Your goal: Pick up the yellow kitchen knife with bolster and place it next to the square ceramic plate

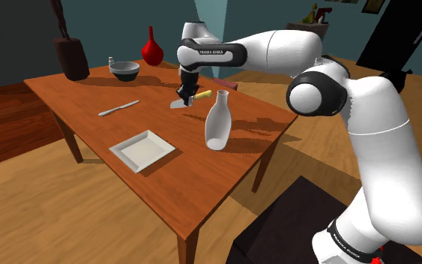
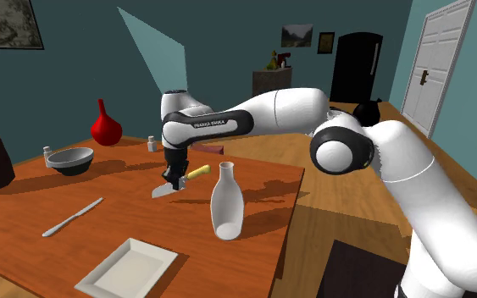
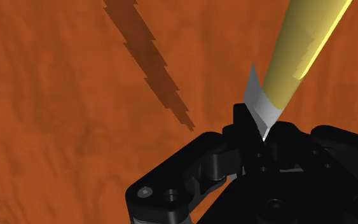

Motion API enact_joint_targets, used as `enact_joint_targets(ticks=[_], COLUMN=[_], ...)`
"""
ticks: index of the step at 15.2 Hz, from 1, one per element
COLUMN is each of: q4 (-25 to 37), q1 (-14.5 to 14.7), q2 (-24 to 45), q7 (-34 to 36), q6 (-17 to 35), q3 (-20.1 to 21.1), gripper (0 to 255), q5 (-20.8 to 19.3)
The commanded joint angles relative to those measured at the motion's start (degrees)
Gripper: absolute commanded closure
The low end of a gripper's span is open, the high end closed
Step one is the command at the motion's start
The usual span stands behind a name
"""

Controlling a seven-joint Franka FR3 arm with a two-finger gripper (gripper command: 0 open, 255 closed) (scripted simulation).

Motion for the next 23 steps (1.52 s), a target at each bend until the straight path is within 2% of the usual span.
enact_joint_targets(ticks=[1, 3, 7, 13, 18, 23], q4=[8.9, 22.3, 16.3, 10.6, 7.5, 7.5], q1=[1.1, 2.0, 2.2, 2.4, 2.4, 2.4], q2=[5.4, 13.2, 11.5, 11.0, 11.3, 11.3], q7=[1.8, 3.4, 3.4, 3.3, 3.3, 3.3], q6=[-3.5, -9.1, -4.7, 0.3, 3.8, 3.8], q3=[0.3, 0.5, 0.5, 0.5, 0.5, 0.5], gripper=[255, 255, 255, 255, 255, 255], q5=[-0.2, -0.3, -0.3, -0.3, -0.2, -0.2])
